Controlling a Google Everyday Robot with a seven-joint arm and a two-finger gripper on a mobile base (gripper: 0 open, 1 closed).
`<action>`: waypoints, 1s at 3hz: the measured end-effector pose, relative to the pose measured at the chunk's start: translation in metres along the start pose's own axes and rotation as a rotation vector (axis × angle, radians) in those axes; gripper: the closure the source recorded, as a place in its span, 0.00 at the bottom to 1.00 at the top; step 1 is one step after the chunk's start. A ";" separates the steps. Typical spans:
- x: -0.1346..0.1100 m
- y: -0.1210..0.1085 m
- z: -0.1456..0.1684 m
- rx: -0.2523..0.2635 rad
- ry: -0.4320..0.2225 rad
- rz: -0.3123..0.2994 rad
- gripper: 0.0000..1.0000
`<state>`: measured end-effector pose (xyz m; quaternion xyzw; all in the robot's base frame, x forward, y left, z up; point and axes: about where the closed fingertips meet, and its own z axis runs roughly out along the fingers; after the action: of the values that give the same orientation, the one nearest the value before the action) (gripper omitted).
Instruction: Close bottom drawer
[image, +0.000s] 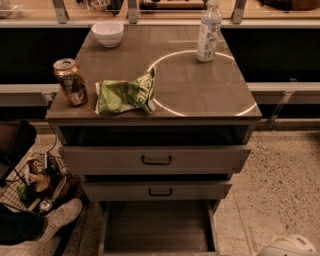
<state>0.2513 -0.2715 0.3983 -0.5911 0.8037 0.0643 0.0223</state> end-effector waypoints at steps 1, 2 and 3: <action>-0.001 -0.012 0.052 -0.054 -0.017 0.014 1.00; -0.007 -0.003 0.134 -0.138 -0.050 0.012 1.00; -0.015 0.007 0.179 -0.177 -0.079 0.007 1.00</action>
Offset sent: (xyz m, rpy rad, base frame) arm -0.0117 0.0368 -0.2075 0.1271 0.1893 0.0044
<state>0.2423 -0.2321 0.2234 -0.5850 0.7954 0.1585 0.0013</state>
